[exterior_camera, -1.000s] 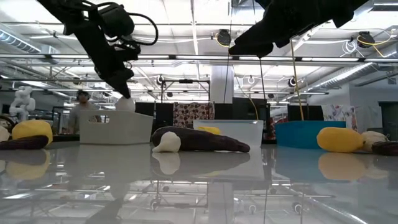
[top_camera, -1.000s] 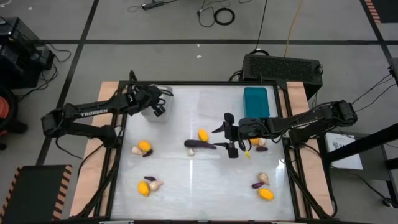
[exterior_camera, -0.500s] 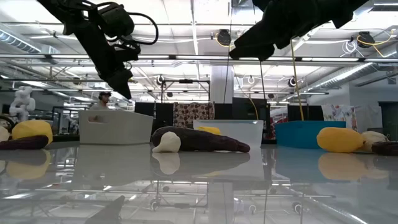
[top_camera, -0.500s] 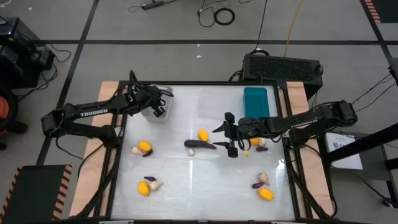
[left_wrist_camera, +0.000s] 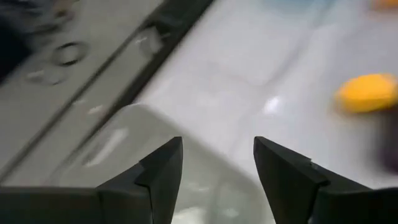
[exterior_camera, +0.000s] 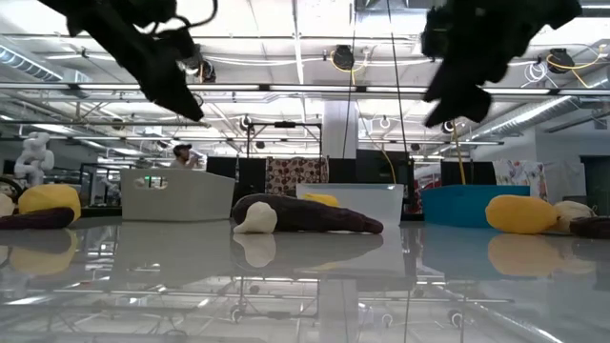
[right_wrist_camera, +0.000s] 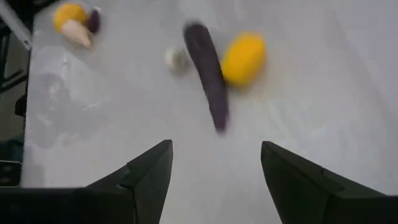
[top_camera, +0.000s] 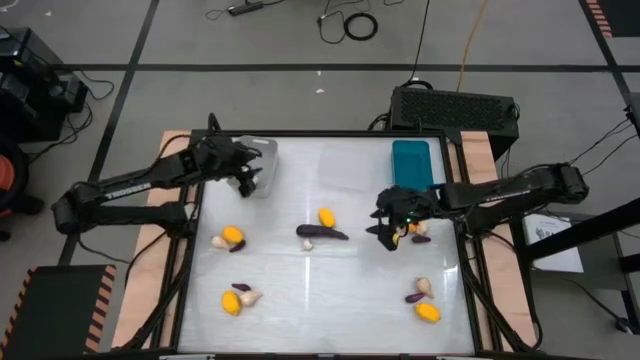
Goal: Sort produce into baskets
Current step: Put the garlic into the gray bin
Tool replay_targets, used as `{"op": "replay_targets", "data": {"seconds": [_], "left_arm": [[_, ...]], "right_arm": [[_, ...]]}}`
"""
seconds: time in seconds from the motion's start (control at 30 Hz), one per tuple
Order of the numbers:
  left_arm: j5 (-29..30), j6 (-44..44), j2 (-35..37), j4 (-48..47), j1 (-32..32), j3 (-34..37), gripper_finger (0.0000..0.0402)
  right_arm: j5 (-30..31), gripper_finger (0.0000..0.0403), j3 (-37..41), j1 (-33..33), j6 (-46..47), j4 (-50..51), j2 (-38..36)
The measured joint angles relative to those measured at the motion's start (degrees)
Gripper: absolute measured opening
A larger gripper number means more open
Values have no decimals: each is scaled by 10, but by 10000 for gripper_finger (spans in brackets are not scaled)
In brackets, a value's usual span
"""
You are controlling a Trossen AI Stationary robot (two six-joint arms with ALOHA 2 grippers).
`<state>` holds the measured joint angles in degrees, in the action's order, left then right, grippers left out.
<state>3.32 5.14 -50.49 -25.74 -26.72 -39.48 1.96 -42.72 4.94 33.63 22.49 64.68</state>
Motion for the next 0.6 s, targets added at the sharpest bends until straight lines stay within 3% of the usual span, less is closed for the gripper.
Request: {"op": "replay_targets", "data": {"seconds": [0.1, 0.27, 0.43, 0.6], "left_arm": [[-39, -18, 38, 33, 12, 24, 205], [-44, -51, 81, 136, 40, 69, 205], [-49, -47, 85, 278, 68, 104, 205], [-49, -33, 71, 345, 80, 119, 205]], "right_arm": [[-42, 238, 0, 0, 71, 65, -14], [-84, 235, 0, 0, 164, 213, -20], [-77, 219, 0, -4, 229, 378, -16], [-12, 207, 0, -5, 242, 401, -16]]}}
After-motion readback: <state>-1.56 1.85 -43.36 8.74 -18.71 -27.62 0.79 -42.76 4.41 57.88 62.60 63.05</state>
